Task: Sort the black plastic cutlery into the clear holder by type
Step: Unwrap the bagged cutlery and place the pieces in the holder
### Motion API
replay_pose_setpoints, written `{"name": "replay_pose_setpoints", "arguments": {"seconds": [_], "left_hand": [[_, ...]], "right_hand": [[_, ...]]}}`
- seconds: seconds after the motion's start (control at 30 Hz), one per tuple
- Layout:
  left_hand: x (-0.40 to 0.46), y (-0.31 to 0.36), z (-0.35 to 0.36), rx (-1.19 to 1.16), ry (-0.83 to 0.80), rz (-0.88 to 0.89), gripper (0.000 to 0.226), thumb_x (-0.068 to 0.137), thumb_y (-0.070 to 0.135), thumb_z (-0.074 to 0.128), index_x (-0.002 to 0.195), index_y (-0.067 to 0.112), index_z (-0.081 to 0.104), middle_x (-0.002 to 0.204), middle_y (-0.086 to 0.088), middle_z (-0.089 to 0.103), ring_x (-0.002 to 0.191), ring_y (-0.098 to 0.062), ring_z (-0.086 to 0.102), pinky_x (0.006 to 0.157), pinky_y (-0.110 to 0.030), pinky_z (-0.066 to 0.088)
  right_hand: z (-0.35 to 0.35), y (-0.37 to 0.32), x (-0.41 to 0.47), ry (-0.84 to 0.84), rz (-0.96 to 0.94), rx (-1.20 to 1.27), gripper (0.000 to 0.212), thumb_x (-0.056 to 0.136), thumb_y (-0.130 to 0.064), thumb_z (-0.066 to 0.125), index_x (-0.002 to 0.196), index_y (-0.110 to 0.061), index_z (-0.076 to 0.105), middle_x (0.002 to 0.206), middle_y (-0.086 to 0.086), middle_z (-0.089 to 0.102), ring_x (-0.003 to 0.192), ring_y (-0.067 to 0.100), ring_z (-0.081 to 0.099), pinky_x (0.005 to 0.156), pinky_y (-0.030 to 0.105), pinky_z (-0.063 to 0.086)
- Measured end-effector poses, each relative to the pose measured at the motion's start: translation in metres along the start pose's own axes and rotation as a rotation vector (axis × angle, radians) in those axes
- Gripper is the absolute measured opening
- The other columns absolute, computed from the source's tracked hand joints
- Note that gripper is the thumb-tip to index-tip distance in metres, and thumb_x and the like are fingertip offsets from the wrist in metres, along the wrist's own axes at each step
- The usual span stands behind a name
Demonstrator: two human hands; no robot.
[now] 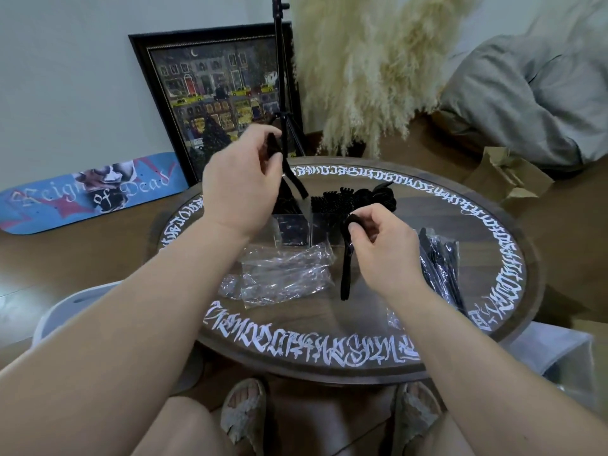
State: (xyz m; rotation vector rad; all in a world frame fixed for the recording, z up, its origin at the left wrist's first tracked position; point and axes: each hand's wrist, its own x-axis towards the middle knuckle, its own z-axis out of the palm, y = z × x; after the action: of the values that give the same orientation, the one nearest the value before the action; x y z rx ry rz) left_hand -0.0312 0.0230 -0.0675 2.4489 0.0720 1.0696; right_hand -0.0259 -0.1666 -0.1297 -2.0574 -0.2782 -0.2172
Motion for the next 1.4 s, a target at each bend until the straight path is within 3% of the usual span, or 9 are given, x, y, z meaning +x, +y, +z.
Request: {"name": "replay_pose_setpoints", "arguments": {"seconds": [0.2,0.37,0.63,0.8,0.97,1.07,1.13,1.27,1.4], "left_hand": [[-0.013,-0.007,0.03,0.088,-0.202,-0.02,0.037,0.093,0.021,0.057,0.131,0.023,0.052,0.083,0.0,0.066,0.076,-0.026,0.063,0.068,-0.042,0.052],[-0.019,-0.013,0.049,0.128,-0.278,-0.019,0.034,0.096,0.023,0.053,0.13,0.025,0.053,0.088,-0.002,0.068,0.081,-0.027,0.063,0.068,-0.041,0.051],[0.001,-0.009,0.035,-0.042,0.019,0.062,0.034,0.091,0.018,0.054,0.125,0.02,0.06,0.079,0.012,0.055,0.068,-0.014,0.054,0.066,-0.031,0.047],[-0.001,-0.011,0.034,-0.019,-0.021,0.089,0.037,0.091,0.016,0.053,0.128,0.02,0.058,0.094,0.0,0.07,0.082,-0.021,0.063,0.071,-0.033,0.05],[-0.01,-0.019,0.05,0.163,-0.247,0.014,0.036,0.099,0.023,0.043,0.134,0.028,0.052,0.089,-0.009,0.066,0.084,-0.029,0.056,0.063,-0.033,0.038],[-0.021,-0.024,0.061,0.328,-0.491,-0.049,0.037,0.103,0.028,0.034,0.137,0.028,0.05,0.111,-0.004,0.066,0.109,-0.029,0.046,0.081,-0.038,0.042],[-0.028,-0.027,0.063,0.405,-0.523,-0.029,0.038,0.102,0.031,0.034,0.138,0.027,0.049,0.13,0.003,0.058,0.121,-0.027,0.038,0.091,-0.043,0.038],[-0.037,-0.012,0.056,0.199,-0.346,0.174,0.039,0.094,0.026,0.043,0.128,0.019,0.059,0.127,0.002,0.06,0.115,-0.027,0.048,0.092,-0.043,0.041],[-0.044,0.012,0.051,-0.129,-0.596,0.155,0.039,0.092,0.021,0.053,0.131,0.021,0.057,0.103,0.005,0.066,0.09,-0.012,0.058,0.084,-0.03,0.047]], "right_hand": [[-0.001,0.001,0.006,-0.011,0.006,0.017,0.017,0.092,-0.015,0.059,0.084,-0.03,0.059,0.071,-0.015,0.062,0.072,0.004,0.055,0.061,0.009,0.041],[0.0,0.011,0.011,-0.03,0.023,0.008,0.016,0.091,-0.015,0.06,0.081,-0.027,0.061,0.07,-0.013,0.062,0.072,0.005,0.056,0.059,0.005,0.04],[-0.005,0.019,0.017,-0.021,0.035,0.022,0.018,0.091,-0.016,0.061,0.081,-0.031,0.06,0.069,-0.014,0.061,0.067,0.003,0.056,0.063,0.011,0.043],[-0.001,0.017,0.015,-0.045,0.046,0.014,0.021,0.091,-0.017,0.061,0.079,-0.033,0.058,0.069,-0.013,0.062,0.068,0.006,0.057,0.065,0.018,0.047],[0.001,0.019,0.012,-0.046,0.058,0.018,0.021,0.091,-0.015,0.061,0.078,-0.032,0.059,0.07,-0.013,0.061,0.069,0.005,0.056,0.067,0.019,0.046],[0.002,0.019,0.013,-0.057,0.042,0.007,0.015,0.09,-0.015,0.061,0.082,-0.027,0.063,0.077,-0.011,0.063,0.075,0.008,0.058,0.072,0.022,0.047],[0.0,0.018,0.016,-0.063,0.024,-0.01,0.011,0.09,-0.014,0.061,0.085,-0.024,0.064,0.082,-0.008,0.064,0.079,0.01,0.059,0.075,0.024,0.047],[-0.002,0.016,0.023,-0.051,-0.007,-0.011,0.013,0.089,-0.013,0.062,0.084,-0.025,0.064,0.081,-0.01,0.063,0.078,0.007,0.058,0.073,0.021,0.044],[0.0,0.011,0.027,-0.054,-0.03,0.003,0.017,0.088,-0.011,0.062,0.084,-0.027,0.066,0.077,-0.015,0.064,0.076,0.006,0.059,0.073,0.02,0.045]]}}
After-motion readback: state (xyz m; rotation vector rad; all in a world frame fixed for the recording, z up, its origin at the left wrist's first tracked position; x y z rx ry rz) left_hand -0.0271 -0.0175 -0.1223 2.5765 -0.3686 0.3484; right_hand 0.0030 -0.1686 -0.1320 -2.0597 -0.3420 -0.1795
